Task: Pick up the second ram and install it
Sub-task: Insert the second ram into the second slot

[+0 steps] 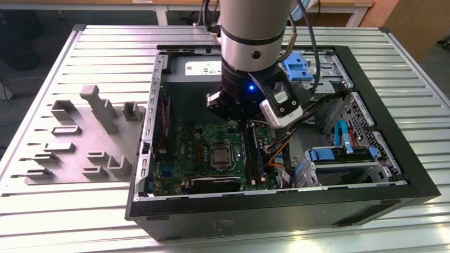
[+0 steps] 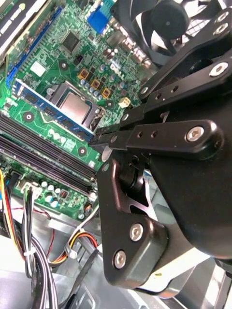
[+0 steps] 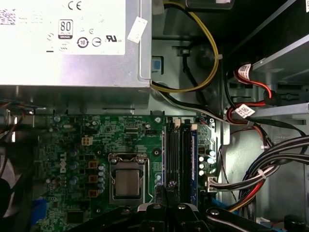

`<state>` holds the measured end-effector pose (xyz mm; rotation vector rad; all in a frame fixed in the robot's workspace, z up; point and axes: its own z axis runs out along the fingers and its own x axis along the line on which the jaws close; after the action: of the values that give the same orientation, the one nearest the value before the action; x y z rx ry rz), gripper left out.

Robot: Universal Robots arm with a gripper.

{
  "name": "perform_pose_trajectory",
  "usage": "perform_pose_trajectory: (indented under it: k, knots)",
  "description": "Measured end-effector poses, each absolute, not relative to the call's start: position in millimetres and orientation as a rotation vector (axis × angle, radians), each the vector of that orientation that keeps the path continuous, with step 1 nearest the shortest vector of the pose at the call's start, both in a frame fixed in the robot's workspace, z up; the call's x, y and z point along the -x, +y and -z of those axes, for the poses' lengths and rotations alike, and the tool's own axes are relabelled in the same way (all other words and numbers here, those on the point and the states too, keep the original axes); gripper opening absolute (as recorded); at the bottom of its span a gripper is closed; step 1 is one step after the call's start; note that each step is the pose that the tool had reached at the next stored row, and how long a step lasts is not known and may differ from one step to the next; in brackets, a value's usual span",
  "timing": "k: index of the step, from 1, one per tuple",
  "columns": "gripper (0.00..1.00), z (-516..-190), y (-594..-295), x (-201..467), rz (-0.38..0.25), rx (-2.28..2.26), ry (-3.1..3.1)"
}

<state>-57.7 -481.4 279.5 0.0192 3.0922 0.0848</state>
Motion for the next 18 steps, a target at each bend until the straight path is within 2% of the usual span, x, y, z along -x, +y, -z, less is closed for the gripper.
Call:
perform_pose_trajectory:
  k: [18]
  knots:
    - [0.11,-264.1,-483.1,52.1,-0.085,-0.018,3.092]
